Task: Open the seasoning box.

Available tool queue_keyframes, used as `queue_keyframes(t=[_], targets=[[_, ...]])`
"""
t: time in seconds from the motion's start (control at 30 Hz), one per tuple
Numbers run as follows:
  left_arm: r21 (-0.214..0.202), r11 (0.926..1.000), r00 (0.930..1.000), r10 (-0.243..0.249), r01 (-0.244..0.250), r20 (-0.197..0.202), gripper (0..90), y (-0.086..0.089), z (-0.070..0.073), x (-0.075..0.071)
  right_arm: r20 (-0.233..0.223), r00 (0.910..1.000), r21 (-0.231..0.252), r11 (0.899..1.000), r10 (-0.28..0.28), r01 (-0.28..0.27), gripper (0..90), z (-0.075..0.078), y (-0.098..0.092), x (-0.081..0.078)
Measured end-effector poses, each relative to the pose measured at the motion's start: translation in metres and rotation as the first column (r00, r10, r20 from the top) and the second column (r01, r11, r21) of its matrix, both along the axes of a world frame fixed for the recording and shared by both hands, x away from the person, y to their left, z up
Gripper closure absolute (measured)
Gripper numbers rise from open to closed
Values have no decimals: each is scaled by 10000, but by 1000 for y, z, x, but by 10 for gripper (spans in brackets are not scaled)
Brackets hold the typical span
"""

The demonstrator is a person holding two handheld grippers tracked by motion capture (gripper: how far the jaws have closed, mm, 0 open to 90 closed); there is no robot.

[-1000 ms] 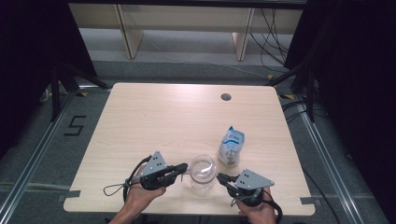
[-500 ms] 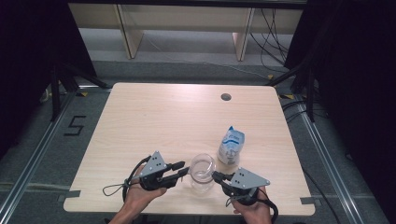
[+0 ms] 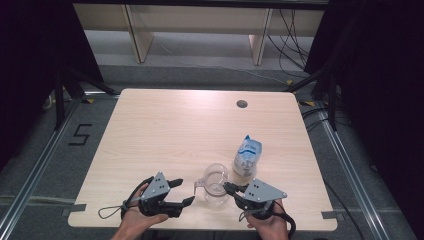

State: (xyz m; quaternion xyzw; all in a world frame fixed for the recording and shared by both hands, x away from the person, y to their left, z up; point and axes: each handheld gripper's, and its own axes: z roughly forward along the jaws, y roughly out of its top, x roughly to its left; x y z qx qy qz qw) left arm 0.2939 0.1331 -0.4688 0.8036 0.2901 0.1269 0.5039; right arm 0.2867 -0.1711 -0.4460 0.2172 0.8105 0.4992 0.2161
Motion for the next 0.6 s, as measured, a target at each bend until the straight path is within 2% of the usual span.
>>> queue_keyframes(t=[0.03, 0.07, 0.1, 0.17, 0.2, 0.23, 0.27, 0.3, 0.4, 0.43, 0.47, 0.53, 0.6], targets=[[26, 9999, 9996, 171, -170, -220, 297, 3, -3, -1, 75, 10000, 95, 10000, -32, 32, 864, 0, 2, -1], [26, 9999, 9996, 171, -170, -220, 289, 3, -3, -1, 50, 10000, 58, 10000, 26, -26, 864, 1, 3, -1], [18, 9996, 9987, 294, -294, -422, 283, 6, -7, -2, 70, 9999, 39, 10000, 72, -73, 863, 2, 3, -1], [85, 9991, 9983, 409, -405, -415, 280, 7, -8, -2, 81, 9999, 90, 9999, 62, -63, 863, 3, 4, -1], [110, 9990, 9971, 433, -427, -622, 273, 9, -11, -1, 117, 9997, 77, 9998, 194, -194, 863, 5, 5, 0], [110, 9990, 9971, 433, -427, -622, 273, 9, -11, -1, 117, 9997, 77, 9998, 194, -194, 863, 5, 5, 0], [53, 9980, 9959, 635, -633, -647, 273, 10, -13, -2, 110, 9998, 92, 9998, 156, -157, 862, 5, 6, -1], [207, 9978, 9951, 637, -623, -756, 272, 11, -13, -2, 141, 9999, 236, 9997, 69, -72, 861, 6, 8, -1], [320, 9968, 9935, 756, -731, -854, 260, 13, -17, -3, 149, 9995, 137, 9995, 278, -280, 858, 8, 11, 0], [264, 9966, 9932, 801, -782, -845, 259, 13, -19, -3, 194, 9996, 254, 9995, 204, -209, 858, 8, 13, -1], [318, 9954, 9904, 931, -903, -1023, 259, 13, -19, -4, 269, 9993, 173, 9995, 271, -276, 858, 8, 13, 0], [195, 9954, 9898, 958, -943, -1056, 256, 15, -22, -4, 230, 9993, 262, 9992, 291, -297, 857, 9, 16, -1], [280, 9950, 9886, 986, -960, -1135, 254, 17, -23, -4, 186, 9989, 226, 9988, 424, -428, 853, 10, 18, -1]])
